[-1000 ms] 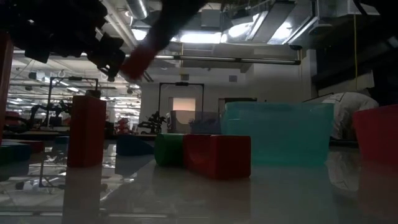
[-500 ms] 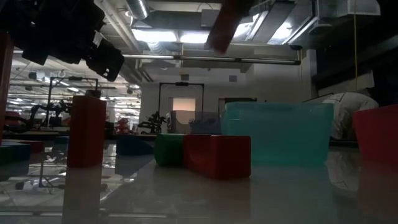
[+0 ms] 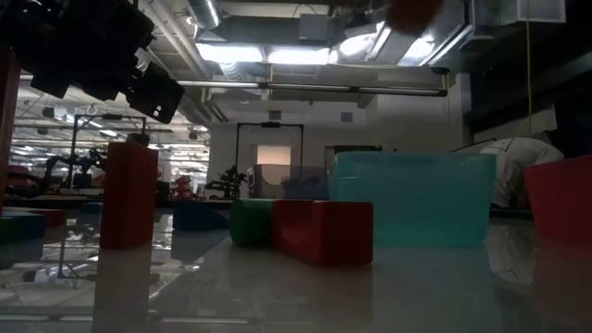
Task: Sort blocks
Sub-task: Put the red block into the pink bin
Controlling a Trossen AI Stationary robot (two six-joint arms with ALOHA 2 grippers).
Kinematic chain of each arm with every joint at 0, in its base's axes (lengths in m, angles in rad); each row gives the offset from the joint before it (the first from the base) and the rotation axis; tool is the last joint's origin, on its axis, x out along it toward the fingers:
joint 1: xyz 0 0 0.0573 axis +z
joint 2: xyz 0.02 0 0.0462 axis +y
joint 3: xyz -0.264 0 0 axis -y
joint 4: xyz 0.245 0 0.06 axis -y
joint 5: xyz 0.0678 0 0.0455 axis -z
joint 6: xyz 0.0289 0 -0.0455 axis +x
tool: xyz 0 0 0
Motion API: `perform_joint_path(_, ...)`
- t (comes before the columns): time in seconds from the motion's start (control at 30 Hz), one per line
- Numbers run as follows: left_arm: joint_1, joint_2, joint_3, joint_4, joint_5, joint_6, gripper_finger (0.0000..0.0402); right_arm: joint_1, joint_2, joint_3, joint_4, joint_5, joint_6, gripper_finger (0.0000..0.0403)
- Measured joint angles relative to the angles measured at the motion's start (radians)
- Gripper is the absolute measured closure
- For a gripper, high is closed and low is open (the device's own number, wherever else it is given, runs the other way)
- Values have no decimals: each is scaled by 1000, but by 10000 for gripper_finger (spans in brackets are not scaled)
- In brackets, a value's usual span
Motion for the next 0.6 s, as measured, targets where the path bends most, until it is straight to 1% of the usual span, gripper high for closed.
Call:
perform_joint_path(0.13, 0, 0, 0, -2, 0, -1, 199, 44, -131, -177, -1, 0, 148, 336)
perform_joint_path(0.23, 0, 0, 0, -3, 0, -2, 199, 70, -251, -333, -6, -2, 305, 336)
perform_joint_path(0.37, 0, 0, 0, -11, 0, -4, 199, 106, -378, -507, -5, -59, 532, 336)
perform_joint_path(0.43, 0, 0, 0, -21, 0, -5, 199, 126, -408, -568, -5, -99, 611, 336)
perform_joint_path(0.6, -7, 0, 0, -67, 0, -4, 199, 167, -426, -658, 5, -124, 647, 336)
